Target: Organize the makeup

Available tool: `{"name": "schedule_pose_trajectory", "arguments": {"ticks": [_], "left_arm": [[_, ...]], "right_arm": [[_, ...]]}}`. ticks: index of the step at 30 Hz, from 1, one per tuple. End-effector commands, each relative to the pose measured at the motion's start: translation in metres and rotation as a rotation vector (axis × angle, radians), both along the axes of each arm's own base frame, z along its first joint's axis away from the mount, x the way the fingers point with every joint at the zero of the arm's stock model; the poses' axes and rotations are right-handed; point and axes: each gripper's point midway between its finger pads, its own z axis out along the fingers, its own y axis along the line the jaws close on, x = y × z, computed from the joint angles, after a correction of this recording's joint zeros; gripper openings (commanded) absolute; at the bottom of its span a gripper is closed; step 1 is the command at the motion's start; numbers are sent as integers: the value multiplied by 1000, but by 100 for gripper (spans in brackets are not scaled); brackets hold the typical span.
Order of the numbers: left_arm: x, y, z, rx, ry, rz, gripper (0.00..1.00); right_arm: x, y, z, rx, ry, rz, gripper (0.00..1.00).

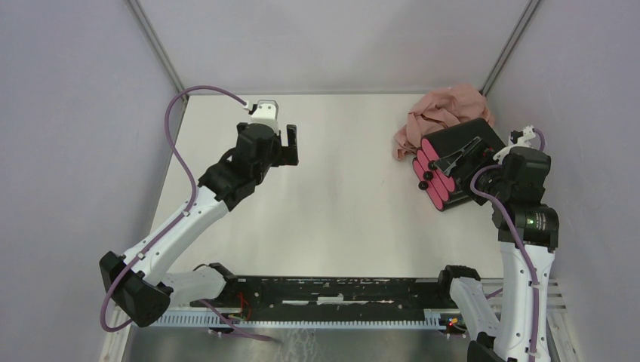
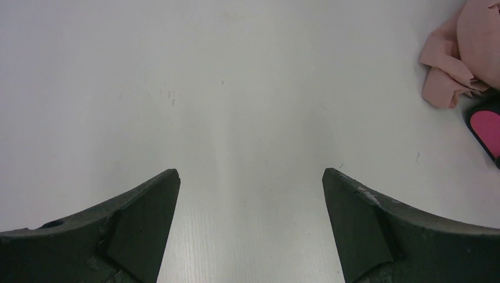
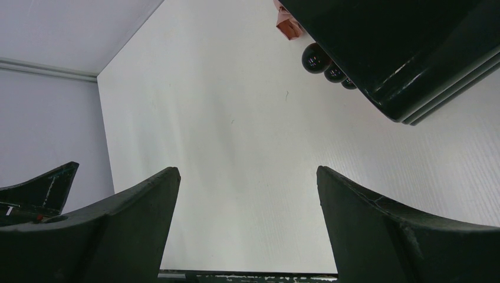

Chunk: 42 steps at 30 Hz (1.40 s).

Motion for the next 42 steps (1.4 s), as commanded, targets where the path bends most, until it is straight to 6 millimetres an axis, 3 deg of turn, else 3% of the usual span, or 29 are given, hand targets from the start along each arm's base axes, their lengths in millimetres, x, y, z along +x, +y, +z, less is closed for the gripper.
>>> {"name": "schedule_pose_trajectory", "arguments": {"ticks": [1,42], "left_arm": [[2,-4,23,-47,-67,-11,98],[2,-7,16,-38,-48,-26,98]], "right_arm": [[4,1,11,-2,-51,2,93],[4,1,10,2,-48,3,93]]}}
